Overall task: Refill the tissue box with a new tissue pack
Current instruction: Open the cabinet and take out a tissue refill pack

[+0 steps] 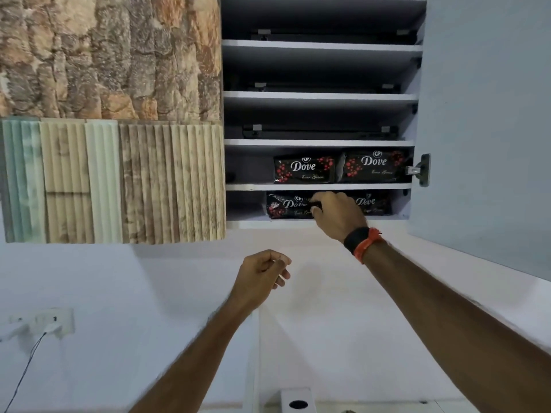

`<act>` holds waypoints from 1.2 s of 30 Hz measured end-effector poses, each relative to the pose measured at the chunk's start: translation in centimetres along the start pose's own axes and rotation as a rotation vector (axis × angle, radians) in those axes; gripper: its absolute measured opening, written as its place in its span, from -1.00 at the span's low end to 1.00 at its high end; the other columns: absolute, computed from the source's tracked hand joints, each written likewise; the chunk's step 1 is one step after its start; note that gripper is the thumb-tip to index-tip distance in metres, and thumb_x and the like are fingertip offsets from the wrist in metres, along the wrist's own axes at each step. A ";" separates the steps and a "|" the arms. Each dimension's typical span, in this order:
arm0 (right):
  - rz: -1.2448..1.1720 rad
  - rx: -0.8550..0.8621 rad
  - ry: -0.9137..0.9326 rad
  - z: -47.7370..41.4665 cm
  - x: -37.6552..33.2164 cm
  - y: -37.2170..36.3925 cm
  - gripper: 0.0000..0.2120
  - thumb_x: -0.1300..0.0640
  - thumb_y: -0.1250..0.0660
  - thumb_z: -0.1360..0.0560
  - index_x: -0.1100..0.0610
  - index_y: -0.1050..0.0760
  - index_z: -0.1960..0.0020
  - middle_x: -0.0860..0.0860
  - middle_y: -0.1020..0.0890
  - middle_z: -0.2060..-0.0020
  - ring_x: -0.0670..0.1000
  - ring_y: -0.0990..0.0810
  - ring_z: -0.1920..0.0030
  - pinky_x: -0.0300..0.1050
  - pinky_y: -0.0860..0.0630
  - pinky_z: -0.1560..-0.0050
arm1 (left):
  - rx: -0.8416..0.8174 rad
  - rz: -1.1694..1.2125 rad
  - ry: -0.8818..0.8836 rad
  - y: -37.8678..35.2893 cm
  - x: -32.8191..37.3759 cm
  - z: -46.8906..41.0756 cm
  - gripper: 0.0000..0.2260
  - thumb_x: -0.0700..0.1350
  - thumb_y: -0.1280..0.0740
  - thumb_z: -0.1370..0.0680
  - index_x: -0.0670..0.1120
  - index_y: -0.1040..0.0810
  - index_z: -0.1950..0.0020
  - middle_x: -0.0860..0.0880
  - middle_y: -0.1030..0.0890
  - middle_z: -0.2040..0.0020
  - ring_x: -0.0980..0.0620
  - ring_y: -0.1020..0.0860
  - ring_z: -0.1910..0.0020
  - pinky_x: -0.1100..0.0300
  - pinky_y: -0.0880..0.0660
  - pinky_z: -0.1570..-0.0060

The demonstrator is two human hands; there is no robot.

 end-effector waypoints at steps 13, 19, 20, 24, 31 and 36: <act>-0.492 0.242 0.044 12.7 -1.5 0.0 -0.88 0.16 -0.45 -0.42 0.08 -0.54 0.08 0.03 -0.47 -0.20 0.01 -0.37 -0.27 -0.58 -0.19 -0.15 | 0.055 0.592 0.145 -3.7 -1.8 3.5 -0.44 0.22 -0.34 -0.51 -0.16 -0.49 -0.34 -0.14 -0.67 -0.21 -0.12 -0.65 -0.19 -0.09 -0.54 -0.27; -0.712 0.144 0.178 16.4 -2.2 -0.9 -0.56 0.05 -0.47 -0.40 0.00 -0.44 -0.23 -0.13 -0.42 -0.27 -0.10 -0.52 -0.17 -0.36 -0.56 0.09 | 0.169 0.892 0.211 -4.1 -3.0 5.0 -0.57 0.03 -0.41 -0.50 -0.18 -0.58 -0.29 -0.23 -0.66 -0.20 -0.15 -0.63 -0.15 -0.04 -0.53 -0.17; -0.770 0.161 0.163 16.7 -1.6 -0.5 -0.53 0.01 -0.45 -0.40 -0.02 -0.40 -0.26 -0.16 -0.41 -0.27 -0.08 -0.57 -0.08 -0.28 -0.59 0.26 | 0.192 0.904 0.232 -3.9 -3.4 5.4 -0.58 -0.01 -0.43 -0.48 -0.21 -0.60 -0.26 -0.24 -0.66 -0.17 -0.14 -0.63 -0.10 0.00 -0.54 -0.06; -0.819 0.344 0.008 15.0 2.9 1.7 -0.72 0.01 -0.32 -0.53 0.01 -0.43 -0.22 -0.18 -0.55 -0.15 -0.12 -0.58 0.10 -0.33 -0.49 0.32 | 0.202 0.904 0.297 -3.8 -5.3 6.5 -0.57 -0.09 -0.42 -0.46 -0.24 -0.57 -0.29 -0.24 -0.66 -0.22 -0.16 -0.65 -0.16 0.04 -0.56 -0.05; -0.923 -0.179 -0.107 11.3 6.4 -1.6 -0.78 0.31 -0.36 -0.52 0.03 -0.67 -0.01 0.01 -0.73 0.17 -0.14 -0.63 0.26 -0.30 -0.47 0.20 | 0.197 0.794 0.325 -3.5 -7.5 7.3 -0.58 -0.17 -0.42 -0.47 -0.28 -0.54 -0.30 -0.28 -0.65 -0.22 -0.24 -0.62 -0.22 -0.06 -0.54 -0.22; -1.080 -0.532 -0.214 14.8 7.5 -5.6 -0.75 0.22 -0.43 -0.51 0.05 -0.64 -0.16 -0.09 -0.75 0.02 -0.08 -0.70 0.02 -0.15 -0.56 0.01 | 0.177 0.656 0.365 -4.8 -8.4 8.5 -0.63 -0.20 -0.46 -0.44 -0.24 -0.59 -0.24 -0.22 -0.70 -0.14 -0.18 -0.67 -0.13 -0.07 -0.55 -0.21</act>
Point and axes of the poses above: each hand's wrist, its own z-axis away from the middle knuckle, its own y-axis out of the back of the hand, x = y × z, the point moved 10 cm from there along -z, towards the middle knuckle
